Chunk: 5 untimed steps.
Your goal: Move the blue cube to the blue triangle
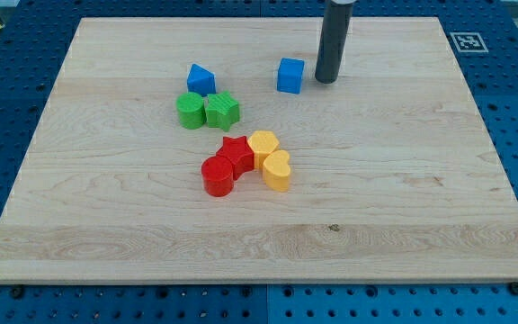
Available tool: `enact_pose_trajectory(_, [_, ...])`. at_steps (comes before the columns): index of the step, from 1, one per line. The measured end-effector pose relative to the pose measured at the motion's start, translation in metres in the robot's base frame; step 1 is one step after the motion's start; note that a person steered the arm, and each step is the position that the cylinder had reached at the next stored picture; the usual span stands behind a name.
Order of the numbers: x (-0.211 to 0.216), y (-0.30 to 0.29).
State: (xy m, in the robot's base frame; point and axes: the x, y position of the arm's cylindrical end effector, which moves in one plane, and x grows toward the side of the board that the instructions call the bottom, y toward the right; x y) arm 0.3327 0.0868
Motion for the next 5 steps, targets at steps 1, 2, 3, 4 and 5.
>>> enact_pose_trajectory(1, [0.000,-0.028])
enact_pose_trajectory(2, [0.000,-0.052])
enact_pose_trajectory(3, [0.000,-0.071])
enact_pose_trajectory(4, [0.000,-0.091])
enact_pose_trajectory(5, [0.000,-0.101])
